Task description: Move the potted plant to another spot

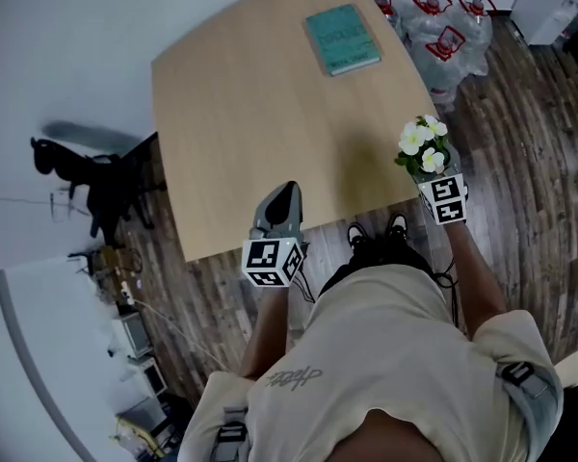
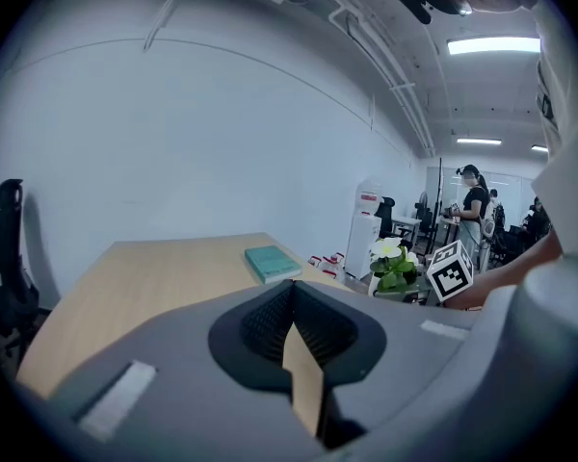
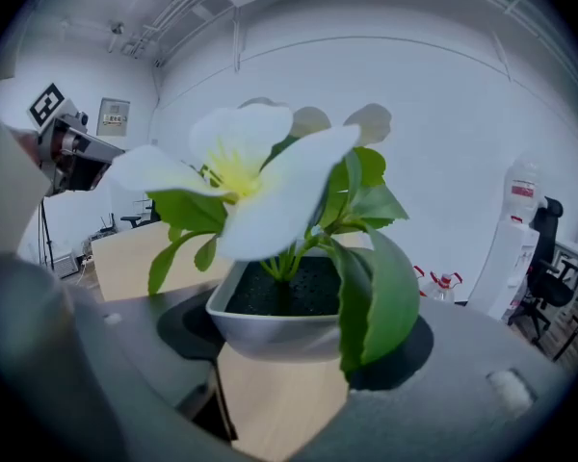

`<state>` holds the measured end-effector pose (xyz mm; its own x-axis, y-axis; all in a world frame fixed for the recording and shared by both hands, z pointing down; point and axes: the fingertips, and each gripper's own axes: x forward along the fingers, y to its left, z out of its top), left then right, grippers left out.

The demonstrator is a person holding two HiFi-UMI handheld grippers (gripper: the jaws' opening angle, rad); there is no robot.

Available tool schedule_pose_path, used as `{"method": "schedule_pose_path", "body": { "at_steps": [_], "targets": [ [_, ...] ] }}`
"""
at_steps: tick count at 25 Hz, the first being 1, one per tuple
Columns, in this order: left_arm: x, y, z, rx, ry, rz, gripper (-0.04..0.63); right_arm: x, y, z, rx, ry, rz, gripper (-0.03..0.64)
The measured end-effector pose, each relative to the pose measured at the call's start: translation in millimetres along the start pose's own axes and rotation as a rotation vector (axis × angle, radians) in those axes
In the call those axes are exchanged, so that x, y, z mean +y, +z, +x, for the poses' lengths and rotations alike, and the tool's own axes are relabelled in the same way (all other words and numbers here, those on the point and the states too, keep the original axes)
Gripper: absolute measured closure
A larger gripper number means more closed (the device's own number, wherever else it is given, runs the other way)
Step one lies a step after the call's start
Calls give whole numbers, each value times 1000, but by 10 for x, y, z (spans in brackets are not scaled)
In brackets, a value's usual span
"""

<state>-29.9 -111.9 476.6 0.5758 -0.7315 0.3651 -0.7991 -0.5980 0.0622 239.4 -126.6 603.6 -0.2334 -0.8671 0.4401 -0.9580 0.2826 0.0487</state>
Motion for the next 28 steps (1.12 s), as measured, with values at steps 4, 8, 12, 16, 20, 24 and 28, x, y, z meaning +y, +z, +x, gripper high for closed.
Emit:
{"method": "schedule_pose_path", "body": {
  "at_steps": [4,8,12,16,20,24,28],
  "targets": [
    [20,61,-82,-43,20,-29,580,-83,311,-149,-41,-5,-30,276],
    [92,123,-150,-77,53,-52,580,-204,604,-288,-77,-15,-41,276],
    [115,76,-256,-84,80,-68,580,-229,755,-450,-85,-8,-52,276],
    [142,87,-338,-94,110,-75,580,-209,902,-580,-101,10,-62,276],
    [162,45,-407,-86,140,-82,580,-179,962,-644,-112,35,-67,276],
    [110,32,-424,-66,157,-82,580,-184,958,-709,-113,57,-59,276],
    [-29,35,-388,-66,153,-72,580,-211,884,-763,-109,78,-66,276]
  ]
}}
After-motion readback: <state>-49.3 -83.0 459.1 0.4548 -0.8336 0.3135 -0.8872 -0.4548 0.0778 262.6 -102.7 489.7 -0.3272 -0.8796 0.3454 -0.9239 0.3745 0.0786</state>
